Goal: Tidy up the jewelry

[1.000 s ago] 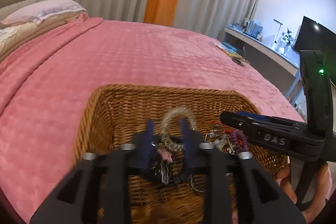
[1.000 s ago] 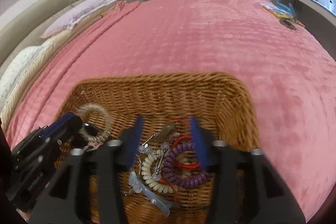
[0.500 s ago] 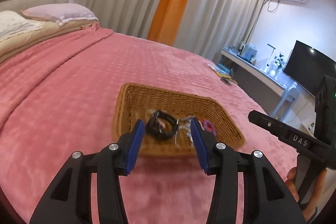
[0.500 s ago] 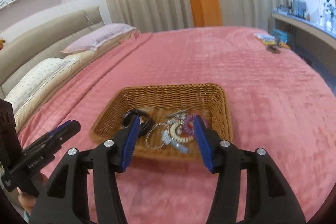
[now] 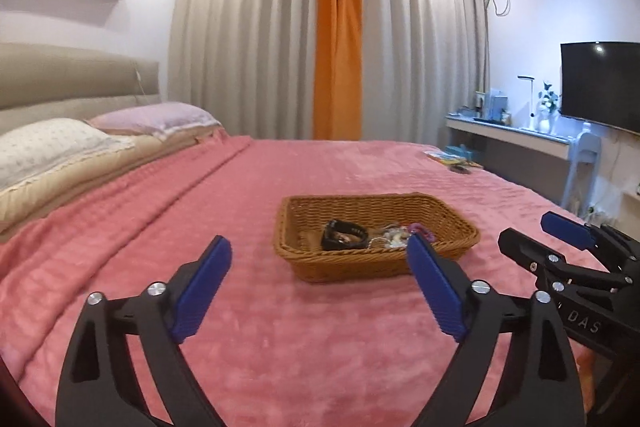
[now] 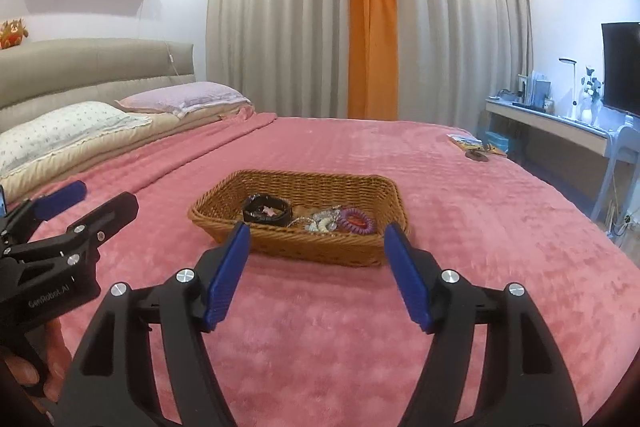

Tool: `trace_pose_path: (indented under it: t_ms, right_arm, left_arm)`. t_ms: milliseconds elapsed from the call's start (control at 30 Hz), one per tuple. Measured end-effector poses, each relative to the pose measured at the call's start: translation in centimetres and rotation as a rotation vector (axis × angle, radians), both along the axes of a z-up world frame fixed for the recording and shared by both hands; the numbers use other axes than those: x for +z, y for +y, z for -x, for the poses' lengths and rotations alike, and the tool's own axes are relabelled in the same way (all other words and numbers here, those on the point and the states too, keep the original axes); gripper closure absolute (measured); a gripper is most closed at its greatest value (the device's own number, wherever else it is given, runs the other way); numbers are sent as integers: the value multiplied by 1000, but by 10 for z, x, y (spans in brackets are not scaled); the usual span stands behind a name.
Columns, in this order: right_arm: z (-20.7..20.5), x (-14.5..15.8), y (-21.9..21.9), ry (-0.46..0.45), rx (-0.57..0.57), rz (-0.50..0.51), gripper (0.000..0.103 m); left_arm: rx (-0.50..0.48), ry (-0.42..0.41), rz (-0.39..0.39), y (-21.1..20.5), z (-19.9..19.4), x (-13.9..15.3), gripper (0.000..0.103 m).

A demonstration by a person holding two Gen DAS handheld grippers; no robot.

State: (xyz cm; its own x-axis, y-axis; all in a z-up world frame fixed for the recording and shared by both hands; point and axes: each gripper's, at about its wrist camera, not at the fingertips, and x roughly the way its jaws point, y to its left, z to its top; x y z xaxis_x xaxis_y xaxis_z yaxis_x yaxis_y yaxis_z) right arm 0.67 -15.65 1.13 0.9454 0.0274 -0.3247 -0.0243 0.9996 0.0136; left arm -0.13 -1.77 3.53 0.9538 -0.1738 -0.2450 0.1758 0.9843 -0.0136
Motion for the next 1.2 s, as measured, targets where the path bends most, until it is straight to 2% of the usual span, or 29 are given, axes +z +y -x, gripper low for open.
trace_pose_path:
  t_ms: [133,333,533,833,1200]
  right_arm:
    - [2,-14,-1,-11,-15,4,37]
    - [-7,-29,-16,41,-32,-51,36]
    - [-13,-34,-26,70,-64,-81,29]
    - [-24,-42,-33,130,-91,-94,28]
    - [-23,-40,-31,123,-85,-81,28]
  left_arm:
    - [33,-9,13,-1,0,-11,11]
    - [71,32,-2,-1,-8,-28,11]
    - [80,47,-4,-2,-10,-32,9]
    - [96,58,-20,-4,-12,-34,8]
    - [99,77,-1,0,-15,-35,8]
